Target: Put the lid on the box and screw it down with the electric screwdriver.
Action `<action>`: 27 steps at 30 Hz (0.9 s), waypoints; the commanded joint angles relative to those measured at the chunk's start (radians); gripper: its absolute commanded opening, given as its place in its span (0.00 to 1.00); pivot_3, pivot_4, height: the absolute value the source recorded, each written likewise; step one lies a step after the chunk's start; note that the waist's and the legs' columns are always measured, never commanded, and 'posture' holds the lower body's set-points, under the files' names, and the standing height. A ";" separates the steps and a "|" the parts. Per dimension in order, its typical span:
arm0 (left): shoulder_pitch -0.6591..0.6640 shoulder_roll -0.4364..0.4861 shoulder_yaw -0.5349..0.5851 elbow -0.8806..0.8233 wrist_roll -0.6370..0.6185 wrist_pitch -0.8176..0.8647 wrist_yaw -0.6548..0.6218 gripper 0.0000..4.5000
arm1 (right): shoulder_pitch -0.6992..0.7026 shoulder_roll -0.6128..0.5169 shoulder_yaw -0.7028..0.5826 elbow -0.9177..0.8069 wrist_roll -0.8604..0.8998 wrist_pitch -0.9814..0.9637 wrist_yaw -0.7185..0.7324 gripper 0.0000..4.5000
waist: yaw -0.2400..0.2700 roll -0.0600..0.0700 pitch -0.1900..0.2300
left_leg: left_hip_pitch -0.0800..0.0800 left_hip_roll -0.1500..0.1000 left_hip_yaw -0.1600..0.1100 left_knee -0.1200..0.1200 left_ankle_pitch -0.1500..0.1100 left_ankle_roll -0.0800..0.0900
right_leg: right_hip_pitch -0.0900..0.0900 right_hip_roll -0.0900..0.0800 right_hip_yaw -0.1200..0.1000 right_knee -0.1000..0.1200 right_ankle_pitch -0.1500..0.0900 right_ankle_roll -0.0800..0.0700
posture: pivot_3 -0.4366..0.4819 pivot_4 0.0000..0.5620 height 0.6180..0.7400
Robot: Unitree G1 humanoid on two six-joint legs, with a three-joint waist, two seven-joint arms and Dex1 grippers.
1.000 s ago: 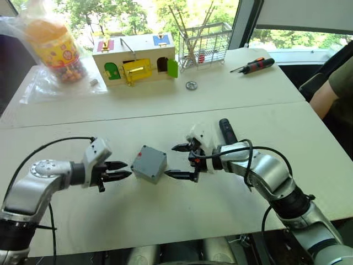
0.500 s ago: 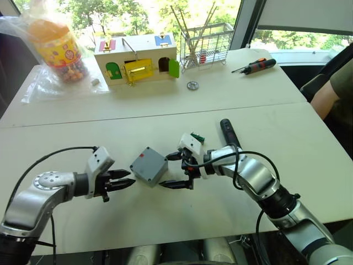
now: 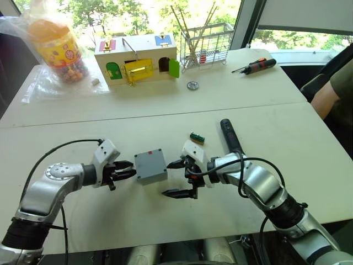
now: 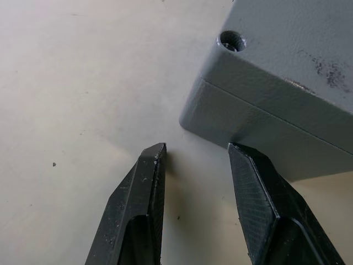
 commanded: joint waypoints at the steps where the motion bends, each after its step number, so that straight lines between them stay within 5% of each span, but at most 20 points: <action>1: -0.034 -0.019 -0.010 0.002 0.011 -0.046 -0.001 0.40 | -0.001 0.025 -0.010 -0.059 0.030 0.005 -0.001 0.99 | 0.000 0.000 0.000 | 0.000 0.000 0.000 0.000 0.000 0.000 | 0.000 0.000 0.000 0.000 0.000 0.000 | 0.48 0.27 1.00; 12: -0.025 -0.011 0.009 -0.016 0.005 -0.029 -0.020 0.40 | -0.007 0.010 -0.046 -0.060 0.032 0.017 -0.007 0.99 | -0.001 0.000 0.000 | 0.000 0.000 0.000 0.000 0.000 0.000 | 0.000 0.000 0.000 0.000 0.000 0.000 | 0.48 0.27 1.00; 17: -0.029 0.132 0.093 -0.016 -0.047 0.011 -0.124 0.40 | -0.036 -0.048 -0.295 -0.098 0.184 0.065 0.022 0.99 | 0.001 0.000 0.000 | 0.000 0.000 0.000 0.000 0.000 0.000 | 0.000 0.000 0.000 0.000 0.000 0.000 | 0.48 0.27 1.00; 21: -0.153 0.154 0.134 -0.029 -0.137 0.082 -0.144 0.40 | -0.043 -0.084 -0.467 0.011 0.253 0.058 0.033 0.99 | 0.011 0.000 0.000 | 0.000 0.000 -0.002 0.000 0.000 0.000 | 0.002 0.000 -0.002 -0.001 0.000 0.000 | 0.48 0.27 1.00; 27: -0.294 0.063 0.045 -0.119 -0.200 0.163 -0.102 0.40 | -0.079 -0.077 -0.410 0.308 0.049 -0.181 -0.035 0.94 | -0.001 0.000 0.000 | 0.000 -0.001 -0.001 0.001 0.000 0.000 | 0.002 -0.001 -0.002 0.000 0.000 0.000 | 0.48 0.27 1.00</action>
